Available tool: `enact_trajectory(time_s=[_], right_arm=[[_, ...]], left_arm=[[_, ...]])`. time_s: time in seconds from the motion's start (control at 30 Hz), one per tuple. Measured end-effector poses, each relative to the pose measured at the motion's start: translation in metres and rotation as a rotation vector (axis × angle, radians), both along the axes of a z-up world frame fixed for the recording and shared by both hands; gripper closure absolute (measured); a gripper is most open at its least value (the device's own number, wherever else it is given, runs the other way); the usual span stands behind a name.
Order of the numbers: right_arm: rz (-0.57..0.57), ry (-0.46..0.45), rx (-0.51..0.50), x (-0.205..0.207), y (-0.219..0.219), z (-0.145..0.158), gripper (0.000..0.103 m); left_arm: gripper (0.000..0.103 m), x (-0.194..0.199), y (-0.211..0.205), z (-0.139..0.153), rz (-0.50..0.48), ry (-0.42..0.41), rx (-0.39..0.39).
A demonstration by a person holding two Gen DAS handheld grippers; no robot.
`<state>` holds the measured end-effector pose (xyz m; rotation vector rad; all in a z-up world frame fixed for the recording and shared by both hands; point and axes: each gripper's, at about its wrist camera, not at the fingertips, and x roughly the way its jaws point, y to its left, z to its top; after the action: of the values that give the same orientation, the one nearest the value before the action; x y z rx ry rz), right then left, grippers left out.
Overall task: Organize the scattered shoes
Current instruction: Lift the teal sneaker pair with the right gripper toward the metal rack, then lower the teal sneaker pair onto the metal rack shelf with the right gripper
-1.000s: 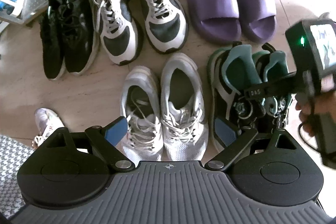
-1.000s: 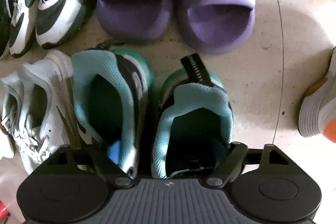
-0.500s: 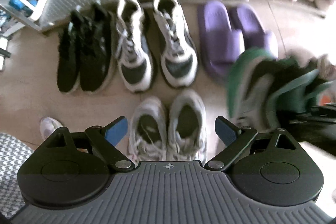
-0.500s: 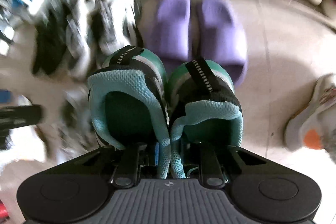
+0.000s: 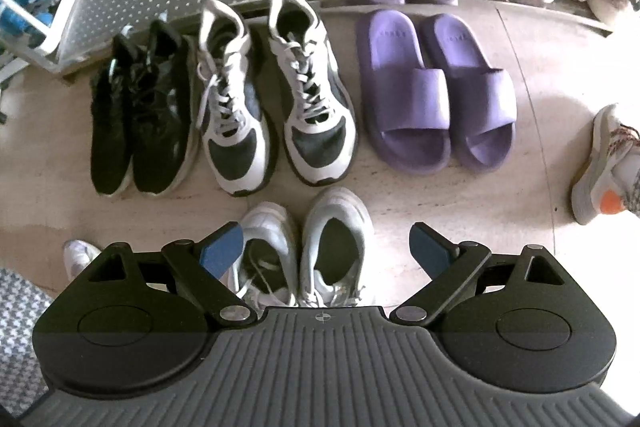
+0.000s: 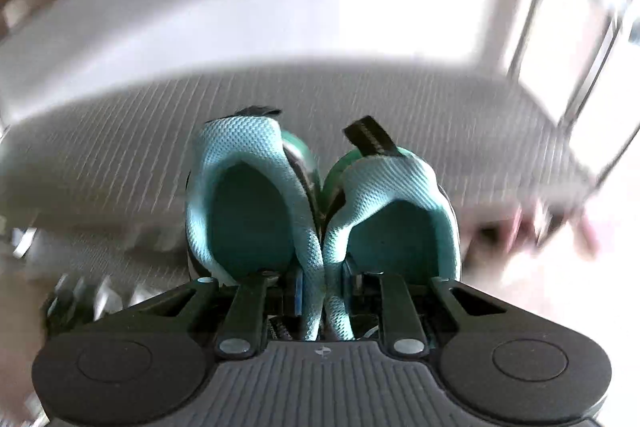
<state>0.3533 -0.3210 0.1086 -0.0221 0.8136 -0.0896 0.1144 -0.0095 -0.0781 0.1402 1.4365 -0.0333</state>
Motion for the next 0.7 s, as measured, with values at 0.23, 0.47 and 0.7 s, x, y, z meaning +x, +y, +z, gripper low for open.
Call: enact_trajectory(time_s=[0.23,0.47,0.7], right_arm=[[0.031,-0.216,-0.028,0.058,-0.013,-0.032,0.039],[0.153,-0.291,-0.088,0.018,-0.017,0.001,0.026],[0.197,-0.22,0.077,-0.018,-0.053,-0.021,0.015]], left_arm=[[0.009,0.003,-0.01,-0.004,-0.063,-0.016,0.037],[0.009,-0.002,-0.018,-0.002,-0.084,-0.02,0.014],[0.009,-0.005,-0.022,-0.004,-0.099,-0.023,0.012]])
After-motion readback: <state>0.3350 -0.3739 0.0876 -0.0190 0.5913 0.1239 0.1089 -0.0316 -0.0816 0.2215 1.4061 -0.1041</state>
